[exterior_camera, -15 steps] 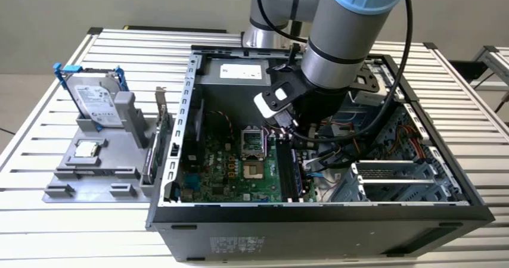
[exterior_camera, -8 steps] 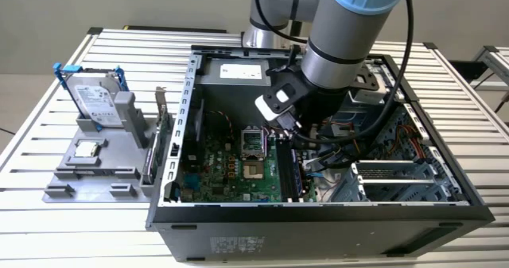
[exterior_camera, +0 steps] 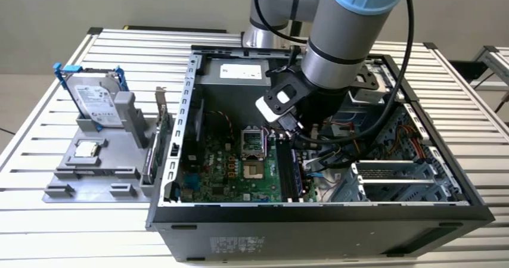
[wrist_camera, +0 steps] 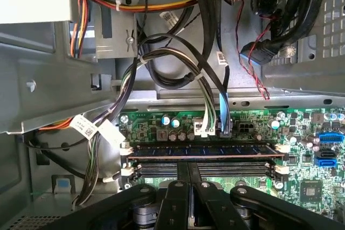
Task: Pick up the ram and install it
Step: 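Press down the ram until it locks into place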
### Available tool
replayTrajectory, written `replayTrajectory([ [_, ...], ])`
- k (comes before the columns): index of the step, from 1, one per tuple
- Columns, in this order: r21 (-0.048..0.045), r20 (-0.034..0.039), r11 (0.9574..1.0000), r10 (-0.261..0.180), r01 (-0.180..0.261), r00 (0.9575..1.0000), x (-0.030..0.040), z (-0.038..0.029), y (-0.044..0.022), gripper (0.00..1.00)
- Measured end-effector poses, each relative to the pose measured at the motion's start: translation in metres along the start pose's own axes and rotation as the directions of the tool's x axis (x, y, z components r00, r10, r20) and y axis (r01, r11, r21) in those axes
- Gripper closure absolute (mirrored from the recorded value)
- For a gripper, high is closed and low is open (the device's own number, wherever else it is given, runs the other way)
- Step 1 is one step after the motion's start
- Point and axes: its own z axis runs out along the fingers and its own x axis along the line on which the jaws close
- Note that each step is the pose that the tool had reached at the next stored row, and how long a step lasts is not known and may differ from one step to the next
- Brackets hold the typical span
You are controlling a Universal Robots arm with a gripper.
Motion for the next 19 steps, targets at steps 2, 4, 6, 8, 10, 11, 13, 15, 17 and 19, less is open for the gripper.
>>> replayTrajectory([
  [2,0.0,0.0004,1.0,-0.003,0.003,1.0,0.0,0.0,0.0009,1.0],
  [4,0.0001,0.0004,1.0,-0.007,0.007,1.0,0.0001,0.0004,0.0018,1.0],
  [6,0.0002,0.0007,0.9999,-0.012,0.012,0.9999,0.0001,0.0011,0.0023,1.0],
  [8,0.0005,0.0018,0.9998,-0.02,0.02,0.9998,0.0001,0.0019,0.0029,1.0],
  [10,0.0007,0.0034,0.9995,-0.031,0.031,0.9995,0.0001,0.003,0.0034,1.0],
  [11,0.0008,0.0043,0.9993,-0.037,0.037,0.9993,0.0001,0.0036,0.0035,1.0],
  [13,0.0009,0.0057,0.9989,-0.048,0.048,0.9988,0.0001,0.0044,0.0038,1.0],
  [15,0.0012,0.0068,0.9984,-0.056,0.056,0.9984,0.0001,0.005,0.0041,1.0],
  [17,0.0014,0.0077,0.998,-0.064,0.064,0.9979,0.0001,0.0056,0.0042,1.0],
  [19,0.0014,0.0083,0.9979,-0.065,0.065,0.9979,0.0,0.0059,0.0042,1.0],
])
